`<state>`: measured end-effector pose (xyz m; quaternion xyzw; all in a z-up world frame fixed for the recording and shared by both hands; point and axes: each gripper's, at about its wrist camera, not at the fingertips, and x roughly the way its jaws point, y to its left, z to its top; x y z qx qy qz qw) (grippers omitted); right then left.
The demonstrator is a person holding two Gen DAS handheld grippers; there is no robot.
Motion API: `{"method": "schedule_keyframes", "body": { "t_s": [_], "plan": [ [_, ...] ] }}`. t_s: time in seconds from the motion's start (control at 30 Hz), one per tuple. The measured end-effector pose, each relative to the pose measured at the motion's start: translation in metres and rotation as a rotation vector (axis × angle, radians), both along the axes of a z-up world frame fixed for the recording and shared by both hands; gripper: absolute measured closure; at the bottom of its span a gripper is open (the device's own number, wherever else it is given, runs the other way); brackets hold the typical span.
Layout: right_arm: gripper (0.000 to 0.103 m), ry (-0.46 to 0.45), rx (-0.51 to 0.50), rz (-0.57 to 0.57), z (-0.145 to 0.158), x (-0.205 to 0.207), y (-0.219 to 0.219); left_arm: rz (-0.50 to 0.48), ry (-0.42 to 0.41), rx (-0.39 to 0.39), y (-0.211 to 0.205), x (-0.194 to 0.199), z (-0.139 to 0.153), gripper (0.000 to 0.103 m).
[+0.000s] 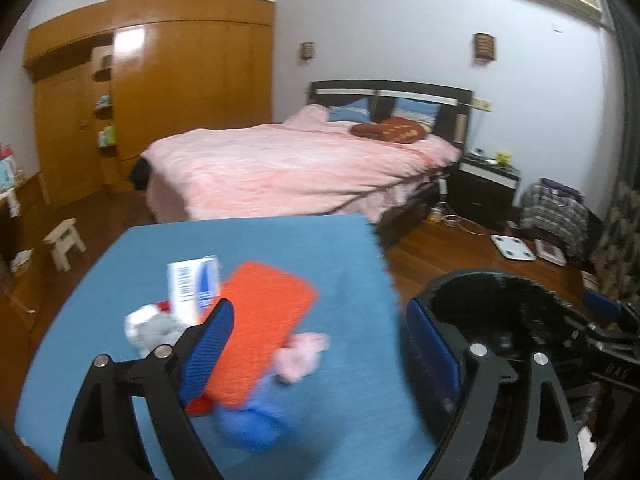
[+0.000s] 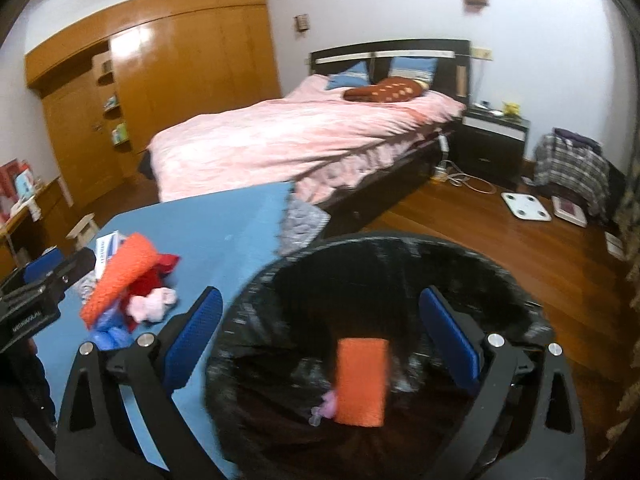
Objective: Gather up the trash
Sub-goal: 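Grasp the grey sock with the left tool while the right tool grasps another orange foam net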
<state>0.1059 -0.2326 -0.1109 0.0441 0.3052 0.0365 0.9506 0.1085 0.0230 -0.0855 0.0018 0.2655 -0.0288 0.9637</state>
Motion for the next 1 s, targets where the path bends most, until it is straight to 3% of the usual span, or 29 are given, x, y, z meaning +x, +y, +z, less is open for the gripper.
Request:
{"method": "schedule_keyframes", "body": {
  "t_s": [0.27,0.43,0.9,1.0],
  "plan": [
    [0.007,-0.009,-0.008,0.117,-0.003,0.021,0.064,0.158,0.032,0.023,0.063,0.002,-0.016,0.017],
    [0.007,-0.006,-0.019,0.162,-0.009,0.035,0.094,0.208,0.055,0.028,0.085,0.012,-0.028,0.019],
    [0.007,0.039,-0.053,0.208,-0.028,0.061,0.137,0.226,0.133,-0.004,0.118,0.046,-0.066,0.021],
    [0.007,0.048,-0.063,0.214,-0.03,0.063,0.141,0.219,0.151,-0.023,0.124,0.05,-0.071,0.028]
  ]
}}
